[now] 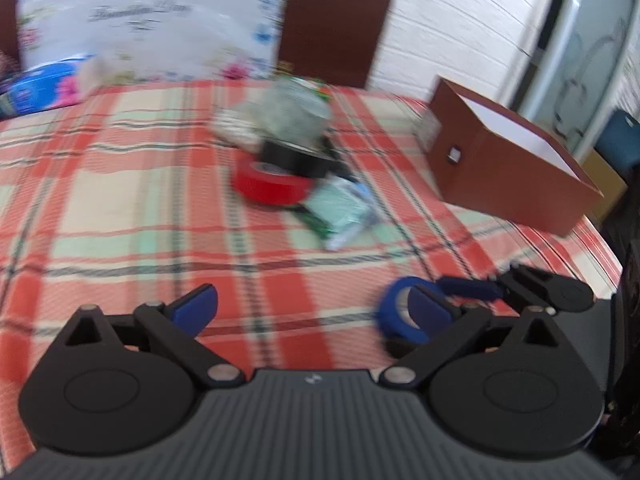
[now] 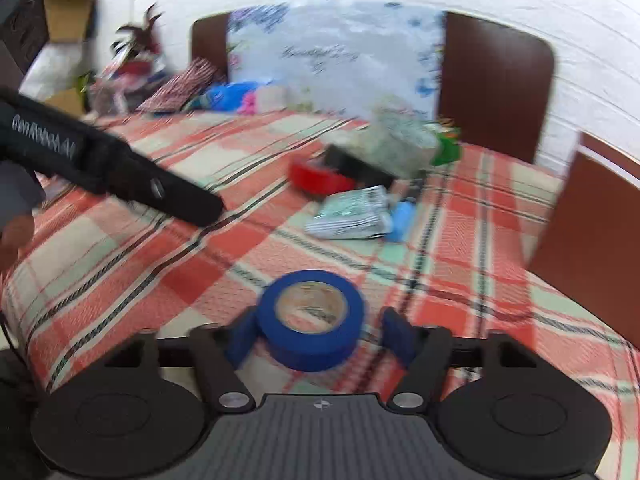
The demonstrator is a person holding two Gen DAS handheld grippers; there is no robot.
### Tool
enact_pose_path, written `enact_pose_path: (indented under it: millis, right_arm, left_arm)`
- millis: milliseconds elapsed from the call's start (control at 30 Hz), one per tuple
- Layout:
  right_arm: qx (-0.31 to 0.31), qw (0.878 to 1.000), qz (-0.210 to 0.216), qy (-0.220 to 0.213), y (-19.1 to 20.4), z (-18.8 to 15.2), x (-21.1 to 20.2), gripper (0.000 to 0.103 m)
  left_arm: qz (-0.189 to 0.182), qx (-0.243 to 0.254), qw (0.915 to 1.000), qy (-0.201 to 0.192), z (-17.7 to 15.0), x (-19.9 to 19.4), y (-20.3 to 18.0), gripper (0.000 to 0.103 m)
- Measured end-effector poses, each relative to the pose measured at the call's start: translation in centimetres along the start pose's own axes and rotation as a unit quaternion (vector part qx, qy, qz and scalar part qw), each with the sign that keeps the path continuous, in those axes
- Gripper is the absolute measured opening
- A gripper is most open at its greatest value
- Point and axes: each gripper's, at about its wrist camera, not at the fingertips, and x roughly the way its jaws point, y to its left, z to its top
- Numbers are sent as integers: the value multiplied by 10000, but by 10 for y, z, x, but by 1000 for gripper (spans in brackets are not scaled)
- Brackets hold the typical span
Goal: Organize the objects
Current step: 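Carry the blue tape roll into the brown box with the right gripper and release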
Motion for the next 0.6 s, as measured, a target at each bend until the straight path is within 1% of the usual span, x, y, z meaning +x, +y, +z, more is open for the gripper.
enact_pose_path:
  millis: [100,133,167,200,233,267,300,333,400,467,533,600]
  right_arm:
    - [-67,9999,-22,-94,-3,-2,-5,80]
    - [-79,9999,34,-83,-5,-3,-5,79]
    - [-77,9999,64,-50,-6,-6,-4,77]
    - [-75,9999,97,-11,-6,-6,-1,75]
    - [-73,9999,154,-16,-6,-6,1,63]
    - [-100,9995,293,-56,-6,-5,1,56]
    - [-159,9994,293,-85,-4,-4,1,56]
    - [-188,9993,283,-154,-2,-6,0,56]
    - [-121,9991,240,-330,-7,-5,-5,56]
    - [59,9980,85,-630,-21,-1,-11,56]
    - [168,9947,-223,-991,-38,7,-20,56]
    - [231,9891,-592,-1330,-58,17,-28,56]
  left_arm:
    - [-183,123,9993,303,6,16,-21,87]
    - [-207,107,9989,397,7,21,-24,86]
    - [-220,89,9984,511,7,27,-28,82]
    - [-248,93,9974,667,7,33,-31,72]
    - [-262,109,9958,873,5,41,-34,64]
    - [-314,63,9947,974,3,46,-35,58]
    - [-384,-10,9948,941,4,44,-34,42]
    - [-464,4,9935,1042,7,45,-36,30]
    - [-448,70,9937,1027,17,45,-43,29]
    - [-484,303,9947,856,33,44,-59,30]
    - [-549,628,9947,594,54,44,-82,32]
    - [-648,944,9929,320,75,46,-108,37]
